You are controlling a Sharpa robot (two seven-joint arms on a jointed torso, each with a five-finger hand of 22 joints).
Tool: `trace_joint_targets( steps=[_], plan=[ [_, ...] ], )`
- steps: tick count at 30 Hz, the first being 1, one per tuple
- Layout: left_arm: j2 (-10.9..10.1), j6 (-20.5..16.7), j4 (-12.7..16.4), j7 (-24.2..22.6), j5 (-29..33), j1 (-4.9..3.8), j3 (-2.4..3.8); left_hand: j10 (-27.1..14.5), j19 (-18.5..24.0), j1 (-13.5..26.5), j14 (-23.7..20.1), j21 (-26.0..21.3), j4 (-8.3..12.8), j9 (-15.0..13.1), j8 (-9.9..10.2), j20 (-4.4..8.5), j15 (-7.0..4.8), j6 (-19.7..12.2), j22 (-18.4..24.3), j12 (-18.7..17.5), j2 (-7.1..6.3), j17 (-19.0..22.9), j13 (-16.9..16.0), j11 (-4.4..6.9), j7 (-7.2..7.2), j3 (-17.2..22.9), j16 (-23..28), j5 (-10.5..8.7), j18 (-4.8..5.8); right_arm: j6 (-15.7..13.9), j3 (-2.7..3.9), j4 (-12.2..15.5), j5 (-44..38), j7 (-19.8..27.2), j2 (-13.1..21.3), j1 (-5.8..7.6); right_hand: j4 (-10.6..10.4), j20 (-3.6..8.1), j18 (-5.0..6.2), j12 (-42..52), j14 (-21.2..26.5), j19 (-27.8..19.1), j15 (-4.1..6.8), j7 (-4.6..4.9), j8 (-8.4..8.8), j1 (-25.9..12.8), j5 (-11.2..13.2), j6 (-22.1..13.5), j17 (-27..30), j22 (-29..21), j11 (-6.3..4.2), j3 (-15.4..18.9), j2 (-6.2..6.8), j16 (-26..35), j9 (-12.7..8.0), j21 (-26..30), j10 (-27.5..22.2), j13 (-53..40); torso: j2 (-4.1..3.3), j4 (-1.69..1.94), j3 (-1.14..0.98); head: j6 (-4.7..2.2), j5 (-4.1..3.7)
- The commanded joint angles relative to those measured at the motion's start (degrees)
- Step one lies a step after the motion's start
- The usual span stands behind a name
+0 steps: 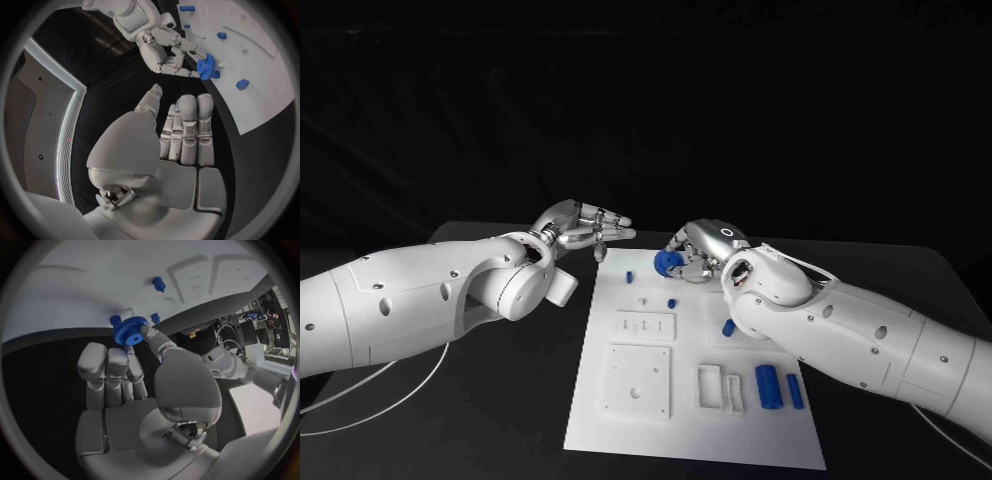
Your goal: Assemble the parts on the task board
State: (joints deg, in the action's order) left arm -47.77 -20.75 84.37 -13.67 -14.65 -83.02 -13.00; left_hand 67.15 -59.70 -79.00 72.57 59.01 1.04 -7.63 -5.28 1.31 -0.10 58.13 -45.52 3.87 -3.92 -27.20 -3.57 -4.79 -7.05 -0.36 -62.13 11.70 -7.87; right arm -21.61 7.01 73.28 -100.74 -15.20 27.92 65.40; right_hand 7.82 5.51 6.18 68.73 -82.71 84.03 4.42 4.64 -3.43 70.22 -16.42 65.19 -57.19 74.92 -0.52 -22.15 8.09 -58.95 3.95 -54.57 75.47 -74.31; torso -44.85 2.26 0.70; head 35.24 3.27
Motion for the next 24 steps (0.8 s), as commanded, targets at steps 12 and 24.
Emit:
trace_joint_targets(
  steps=[12,24],
  plan=[
    [0.47,0.74,-0.17,-0.49,-0.20,-0.15,0.06,0.51,-0.31,-0.59,0.41,-0.15,-0.39,-0.05,-0.14,0.03,-0.16,-0.06,-0.14,-0.12,0.04,0.06,0.03,-0.02,-0.30,-0.05,-0.30,-0.13,-0.51,3.13,-0.84,-0.96,-2.29,-0.44,-1.33,-0.26,-0.26,0.37,0.35,-0.23,-0.10,3.45,0.38,0.08,-0.15,-0.07,-0.24,0.12,0.13,0.31,-0.34,0.43,0.33,0.41,0.09,0.45,0.05,0.08,0.03,-0.04,0.02,0.83,0.29],
    [0.63,0.54,-0.27,-0.39,-0.20,-0.15,0.06,0.39,-0.36,-0.58,0.51,-0.20,-0.41,-0.01,-0.04,0.03,-0.14,-0.49,-0.18,-0.14,0.04,0.09,0.03,-0.07,-0.42,-0.09,-0.33,-0.15,-0.53,4.47,-1.39,-1.74,-2.68,-0.58,-1.75,-0.32,-0.33,0.34,0.34,-0.33,-0.10,3.44,0.35,0.11,-0.16,-0.03,0.26,-0.03,0.17,0.28,-0.30,0.78,0.41,0.52,0.09,0.53,-0.02,0.13,0.05,-0.09,-0.04,0.84,0.65]
  ],
)
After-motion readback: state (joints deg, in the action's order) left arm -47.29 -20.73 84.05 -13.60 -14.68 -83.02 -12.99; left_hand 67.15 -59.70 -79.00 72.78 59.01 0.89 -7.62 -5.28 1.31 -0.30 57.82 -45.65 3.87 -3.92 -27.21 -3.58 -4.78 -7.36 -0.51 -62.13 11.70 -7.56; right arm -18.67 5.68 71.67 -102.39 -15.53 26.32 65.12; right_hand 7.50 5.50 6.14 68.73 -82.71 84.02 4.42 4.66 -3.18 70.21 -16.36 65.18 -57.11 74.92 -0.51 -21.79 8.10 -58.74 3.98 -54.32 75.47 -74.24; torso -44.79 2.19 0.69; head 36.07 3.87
